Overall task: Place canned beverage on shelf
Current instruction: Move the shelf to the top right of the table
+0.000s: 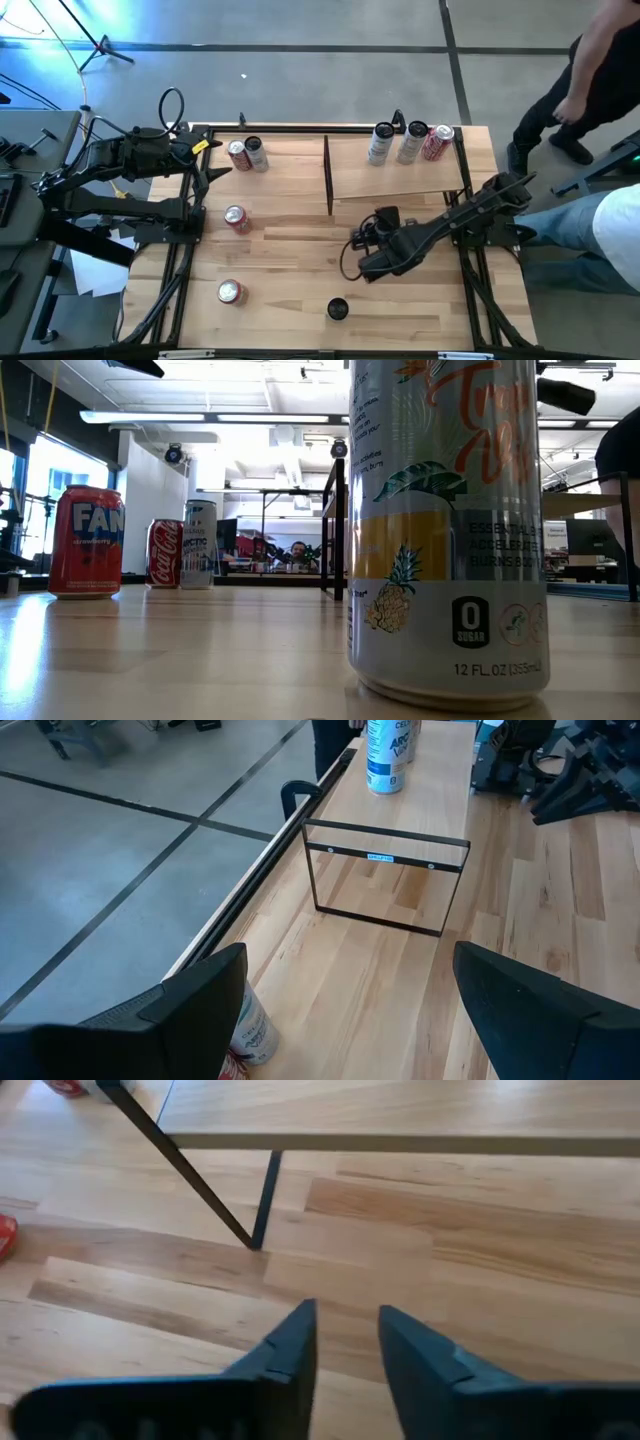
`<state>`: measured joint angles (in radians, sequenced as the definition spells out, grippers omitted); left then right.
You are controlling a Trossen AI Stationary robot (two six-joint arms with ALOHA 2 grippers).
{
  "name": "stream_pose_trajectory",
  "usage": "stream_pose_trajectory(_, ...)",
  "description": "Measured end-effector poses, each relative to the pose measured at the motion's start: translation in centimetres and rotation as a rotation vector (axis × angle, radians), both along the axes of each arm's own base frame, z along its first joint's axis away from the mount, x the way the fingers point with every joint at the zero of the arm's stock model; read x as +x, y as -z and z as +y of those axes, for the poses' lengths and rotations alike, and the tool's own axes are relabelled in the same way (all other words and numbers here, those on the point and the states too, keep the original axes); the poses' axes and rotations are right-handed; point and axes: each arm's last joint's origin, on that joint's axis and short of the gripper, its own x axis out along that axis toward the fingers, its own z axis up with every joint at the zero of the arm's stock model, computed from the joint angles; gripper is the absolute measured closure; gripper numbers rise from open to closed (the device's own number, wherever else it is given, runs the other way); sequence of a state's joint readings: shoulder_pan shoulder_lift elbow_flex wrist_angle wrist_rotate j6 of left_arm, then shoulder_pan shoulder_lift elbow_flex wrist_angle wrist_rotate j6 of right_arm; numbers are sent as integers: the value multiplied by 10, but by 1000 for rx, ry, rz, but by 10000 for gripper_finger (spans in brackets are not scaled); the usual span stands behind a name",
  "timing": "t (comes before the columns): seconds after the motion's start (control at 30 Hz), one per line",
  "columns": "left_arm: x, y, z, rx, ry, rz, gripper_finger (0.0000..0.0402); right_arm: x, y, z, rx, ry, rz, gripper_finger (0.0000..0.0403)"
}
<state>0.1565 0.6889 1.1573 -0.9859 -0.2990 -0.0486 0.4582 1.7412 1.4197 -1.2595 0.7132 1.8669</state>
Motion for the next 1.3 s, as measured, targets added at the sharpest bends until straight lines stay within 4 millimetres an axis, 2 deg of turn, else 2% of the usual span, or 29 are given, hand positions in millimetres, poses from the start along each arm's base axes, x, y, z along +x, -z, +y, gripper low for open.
stream_pose_trajectory(0.17, 0, 0, 0, 0, 0, 0, 67, 3, 0, -6, -9, -13, 19, 381)
stream_pose_trajectory(0.27, 0, 0, 0, 0, 0, 0, 67, 6, 0, -12, -9, -8, 29, 399)
stream_pose_trajectory(0.63, 0, 0, 0, 0, 0, 0, 67, 22, 2, -46, 62, -13, 97, 402)
stream_pose_trajectory(1.3, 0, 0, 0, 0, 0, 0, 67, 36, 1, -89, 58, -29, 132, 403)
